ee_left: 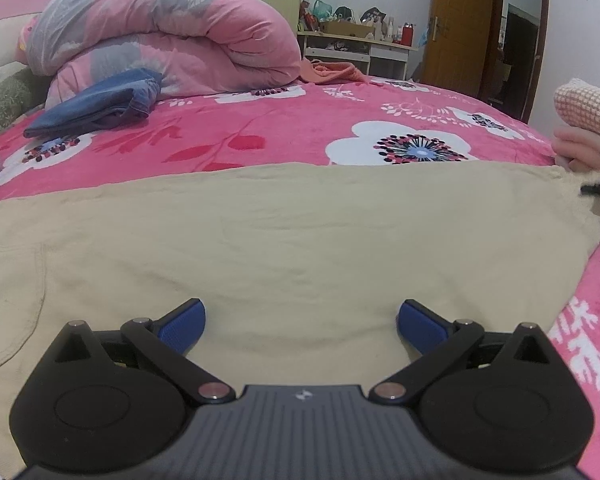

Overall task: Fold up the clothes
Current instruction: 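Grasp the trouser cuff with the right tool and lift it up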

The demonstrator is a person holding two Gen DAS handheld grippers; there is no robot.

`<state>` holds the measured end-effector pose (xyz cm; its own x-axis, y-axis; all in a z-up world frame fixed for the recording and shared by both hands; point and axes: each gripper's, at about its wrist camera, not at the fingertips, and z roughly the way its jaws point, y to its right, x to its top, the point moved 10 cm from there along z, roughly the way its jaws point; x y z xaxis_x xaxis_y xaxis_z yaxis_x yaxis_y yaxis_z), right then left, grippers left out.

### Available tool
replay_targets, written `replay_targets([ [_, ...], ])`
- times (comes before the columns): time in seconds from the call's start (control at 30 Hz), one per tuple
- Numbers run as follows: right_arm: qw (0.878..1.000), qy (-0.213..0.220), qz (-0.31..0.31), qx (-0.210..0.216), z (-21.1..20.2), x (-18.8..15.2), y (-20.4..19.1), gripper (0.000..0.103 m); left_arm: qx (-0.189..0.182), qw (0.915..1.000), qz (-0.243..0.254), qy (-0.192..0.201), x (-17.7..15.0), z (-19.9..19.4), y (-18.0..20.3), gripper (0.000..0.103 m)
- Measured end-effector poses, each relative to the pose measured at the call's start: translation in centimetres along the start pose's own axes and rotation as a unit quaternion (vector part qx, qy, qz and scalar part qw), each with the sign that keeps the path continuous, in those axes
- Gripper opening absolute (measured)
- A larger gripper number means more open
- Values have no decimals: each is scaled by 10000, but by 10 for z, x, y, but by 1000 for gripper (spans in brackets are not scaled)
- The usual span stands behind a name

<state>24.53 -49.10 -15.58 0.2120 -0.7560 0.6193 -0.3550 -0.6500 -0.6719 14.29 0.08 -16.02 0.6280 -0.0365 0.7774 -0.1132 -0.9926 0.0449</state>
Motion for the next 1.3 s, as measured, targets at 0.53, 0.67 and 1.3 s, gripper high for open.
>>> replay_targets([
  [0.53, 9312, -1344, -2534, 2251, -60, -158, -246, 3, -203, 9997, -156, 40, 2, -1, -4, 103],
  [0.67, 9206, -1679, -2426, 2558, -76, -188, -282, 3, -554, 9977, -358, 138, 4, -9, -12, 103],
  [1.3, 8761, -2331, -2316, 3527, -132, -298, -421, 3, -1196, 9660, -2203, 637, -11, -80, -147, 100],
])
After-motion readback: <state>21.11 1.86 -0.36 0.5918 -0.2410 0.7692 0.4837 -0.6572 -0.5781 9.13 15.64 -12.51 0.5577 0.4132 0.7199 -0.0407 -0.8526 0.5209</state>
